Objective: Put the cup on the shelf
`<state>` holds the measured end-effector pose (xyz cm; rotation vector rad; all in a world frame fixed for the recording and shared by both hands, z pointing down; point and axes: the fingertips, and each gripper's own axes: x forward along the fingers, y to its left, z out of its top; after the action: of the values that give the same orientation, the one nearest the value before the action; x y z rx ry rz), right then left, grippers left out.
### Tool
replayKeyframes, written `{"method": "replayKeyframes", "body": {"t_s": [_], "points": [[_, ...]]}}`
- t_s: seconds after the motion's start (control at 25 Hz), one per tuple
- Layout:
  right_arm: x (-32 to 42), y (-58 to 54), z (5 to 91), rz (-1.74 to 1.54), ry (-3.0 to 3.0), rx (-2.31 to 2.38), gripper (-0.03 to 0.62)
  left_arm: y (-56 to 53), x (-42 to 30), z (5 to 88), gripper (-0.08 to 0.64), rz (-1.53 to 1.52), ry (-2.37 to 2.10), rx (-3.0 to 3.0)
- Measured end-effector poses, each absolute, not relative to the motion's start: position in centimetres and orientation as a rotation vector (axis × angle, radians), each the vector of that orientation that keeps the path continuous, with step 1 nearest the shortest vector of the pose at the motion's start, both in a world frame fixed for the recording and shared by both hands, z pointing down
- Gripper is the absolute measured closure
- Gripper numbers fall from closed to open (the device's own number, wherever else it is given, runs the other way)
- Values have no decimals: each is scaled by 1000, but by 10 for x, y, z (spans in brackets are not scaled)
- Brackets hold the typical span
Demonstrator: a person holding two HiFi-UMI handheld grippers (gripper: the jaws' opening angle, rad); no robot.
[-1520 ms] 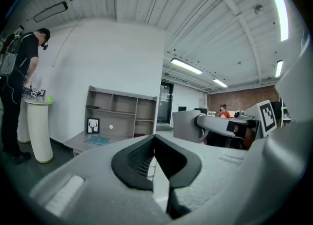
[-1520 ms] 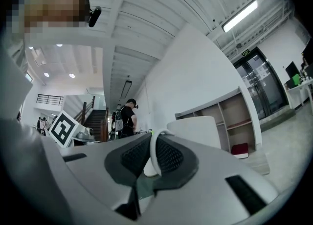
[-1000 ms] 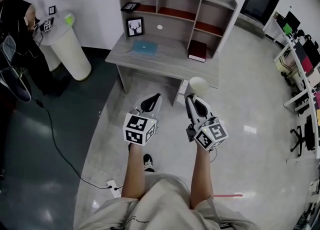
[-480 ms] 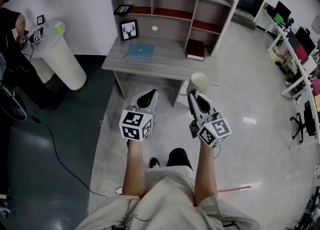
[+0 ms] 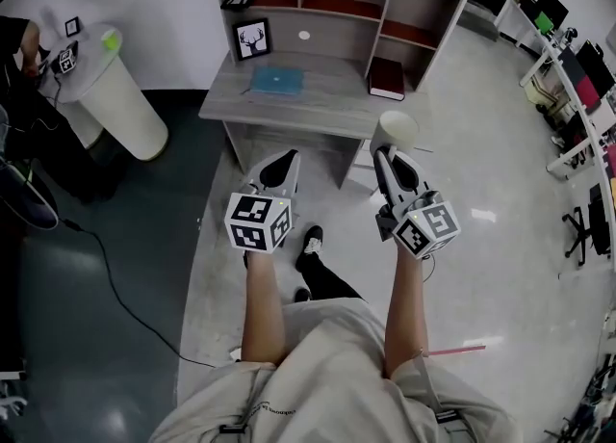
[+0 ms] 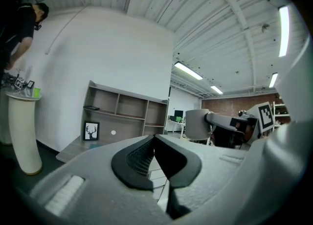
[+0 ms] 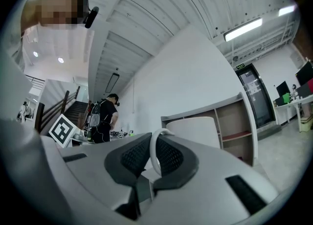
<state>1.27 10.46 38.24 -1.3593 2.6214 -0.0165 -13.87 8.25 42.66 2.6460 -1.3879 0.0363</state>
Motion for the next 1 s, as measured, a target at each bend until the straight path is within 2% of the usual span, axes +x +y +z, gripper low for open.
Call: {"method": "replayKeyframes", "body": {"t_s": [0.4,1.0], "points": [[-23,44,369,-73,2591,-1190,558,25,-160,420,551,47,-1427,2629],[0,-66,333,13,2520,-1150,558,-103,-132,400,551,120,-1323,2724]]}}
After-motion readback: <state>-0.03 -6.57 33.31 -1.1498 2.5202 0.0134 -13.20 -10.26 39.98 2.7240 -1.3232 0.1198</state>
